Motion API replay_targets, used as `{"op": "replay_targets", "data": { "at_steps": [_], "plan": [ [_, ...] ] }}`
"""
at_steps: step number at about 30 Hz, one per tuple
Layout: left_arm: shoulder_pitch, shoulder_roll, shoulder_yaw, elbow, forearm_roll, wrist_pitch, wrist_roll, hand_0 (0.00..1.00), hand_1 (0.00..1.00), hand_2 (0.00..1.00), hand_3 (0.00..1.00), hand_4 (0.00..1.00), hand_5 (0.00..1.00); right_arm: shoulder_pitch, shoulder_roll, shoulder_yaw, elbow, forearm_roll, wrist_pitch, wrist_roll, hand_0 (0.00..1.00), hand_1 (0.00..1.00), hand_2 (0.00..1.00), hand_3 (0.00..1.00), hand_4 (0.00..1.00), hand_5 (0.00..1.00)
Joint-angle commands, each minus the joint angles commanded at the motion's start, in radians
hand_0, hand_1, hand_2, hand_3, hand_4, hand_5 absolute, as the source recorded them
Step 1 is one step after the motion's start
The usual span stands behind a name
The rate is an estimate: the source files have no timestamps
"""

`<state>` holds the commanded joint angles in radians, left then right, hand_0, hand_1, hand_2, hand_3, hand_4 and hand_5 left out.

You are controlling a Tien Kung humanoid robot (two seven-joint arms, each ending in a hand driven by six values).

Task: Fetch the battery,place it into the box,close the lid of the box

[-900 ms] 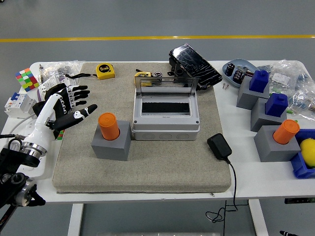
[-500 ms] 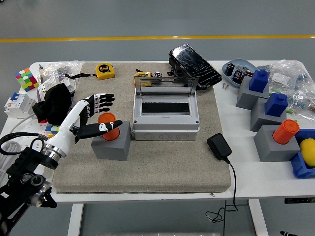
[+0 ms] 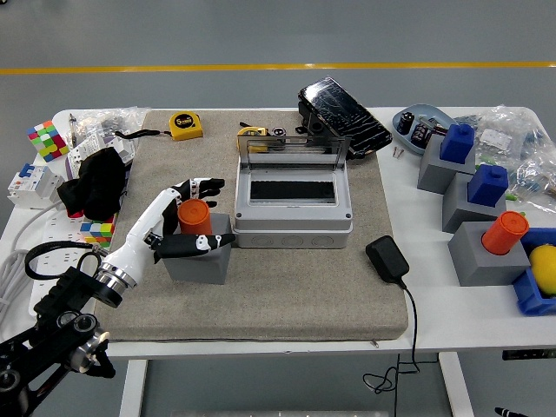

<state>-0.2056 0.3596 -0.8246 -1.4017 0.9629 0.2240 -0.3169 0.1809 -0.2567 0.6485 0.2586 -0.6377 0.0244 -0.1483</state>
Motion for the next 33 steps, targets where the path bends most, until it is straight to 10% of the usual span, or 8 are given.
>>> {"op": "replay_targets", "data": {
  "at_steps": [10, 11, 16, 17, 33],
  "plan": [
    [-0.015, -0.014, 0.027, 0.036, -0.102, 0.024, -0.053, 0.590, 0.513, 0.526, 0.498, 0.962, 0.002, -0.001, 0.002, -0.005, 0.003, -0.001, 0.000, 0.000, 0.668, 0.671, 0.684, 0.534, 0.904, 0.486],
    [-0.017, -0.015, 0.030, 0.038, -0.109, 0.027, -0.058, 0.340, 0.329, 0.389, 0.413, 0.884, 0.002, -0.001, 0.002, -0.005, 0.003, -0.001, 0.000, 0.000, 0.667, 0.671, 0.684, 0.533, 0.905, 0.486],
    [-0.025, -0.022, 0.046, 0.048, -0.144, 0.035, -0.084, 0.340, 0.329, 0.389, 0.413, 0.884, 0.002, 0.000, 0.002, -0.006, 0.002, 0.000, 0.000, 0.000, 0.667, 0.671, 0.684, 0.533, 0.905, 0.486],
    [-0.027, -0.024, 0.049, 0.051, -0.151, 0.035, -0.088, 0.136, 0.248, 0.313, 0.331, 0.873, 0.002, 0.000, 0.002, -0.007, 0.002, 0.000, 0.000, 0.000, 0.667, 0.672, 0.684, 0.533, 0.904, 0.485],
    [-0.058, -0.038, 0.074, 0.069, -0.205, 0.070, -0.173, 0.065, 0.039, 0.121, 0.145, 0.841, 0.002, 0.000, 0.005, -0.010, 0.002, 0.001, -0.002, 0.003, 0.666, 0.671, 0.684, 0.532, 0.903, 0.484]
  ]
}}
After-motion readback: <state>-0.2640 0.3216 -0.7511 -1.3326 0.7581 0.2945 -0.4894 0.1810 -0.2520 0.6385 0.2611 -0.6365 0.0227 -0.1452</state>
